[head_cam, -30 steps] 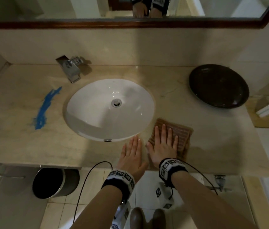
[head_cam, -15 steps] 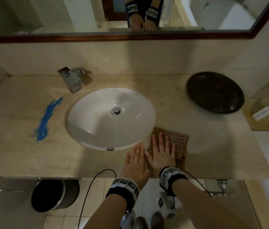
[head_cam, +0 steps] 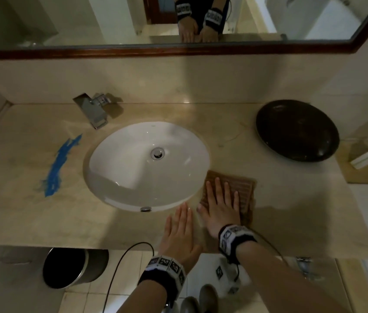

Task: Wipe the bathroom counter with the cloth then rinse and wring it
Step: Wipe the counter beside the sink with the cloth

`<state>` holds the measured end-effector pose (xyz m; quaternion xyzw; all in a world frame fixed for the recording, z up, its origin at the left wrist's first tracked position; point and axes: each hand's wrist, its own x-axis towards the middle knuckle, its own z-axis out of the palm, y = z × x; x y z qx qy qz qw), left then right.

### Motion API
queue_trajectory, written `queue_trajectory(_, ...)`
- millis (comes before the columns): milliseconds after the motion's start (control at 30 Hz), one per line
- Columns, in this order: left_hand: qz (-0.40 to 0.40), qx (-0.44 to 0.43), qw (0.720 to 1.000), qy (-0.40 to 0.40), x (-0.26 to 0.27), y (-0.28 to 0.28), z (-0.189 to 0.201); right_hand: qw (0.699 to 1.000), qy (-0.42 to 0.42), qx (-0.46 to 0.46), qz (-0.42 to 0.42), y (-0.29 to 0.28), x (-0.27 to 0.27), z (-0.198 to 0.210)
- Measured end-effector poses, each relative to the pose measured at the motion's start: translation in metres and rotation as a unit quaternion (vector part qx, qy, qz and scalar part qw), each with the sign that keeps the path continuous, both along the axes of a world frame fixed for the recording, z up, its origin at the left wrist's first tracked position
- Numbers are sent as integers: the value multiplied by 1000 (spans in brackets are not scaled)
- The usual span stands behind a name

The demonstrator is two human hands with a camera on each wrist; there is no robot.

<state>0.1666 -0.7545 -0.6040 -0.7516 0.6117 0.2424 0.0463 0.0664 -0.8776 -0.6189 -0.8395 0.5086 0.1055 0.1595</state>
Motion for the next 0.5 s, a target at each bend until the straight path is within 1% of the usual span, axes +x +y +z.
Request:
queue_trajectory(100,5,-2,1000,-6,-2,0,-3,1000,9,-5,-12,-22,9,3)
queue_trajectory(167,17,-8,1000,-6,-5,1,-7,1000,5,8,-7,-9,2,0)
queue_trajectory(267,46,-31,998,-21,-14,1,-10,1000,-14,2,8,26,-19,-4)
queue_trajectory(333,62,-53,996,-28,-20,1,-11,1000,-14,16,7,36,-29,-5)
queue_trajectory(400,73,-69,994,-33,-23,-1,-13,1000,-15,10,1,28,-26,-1)
queue_trajectory(500,56,-59,996,-46,-21,2,-15,1000,-11,-14,-6,-5,-11,0)
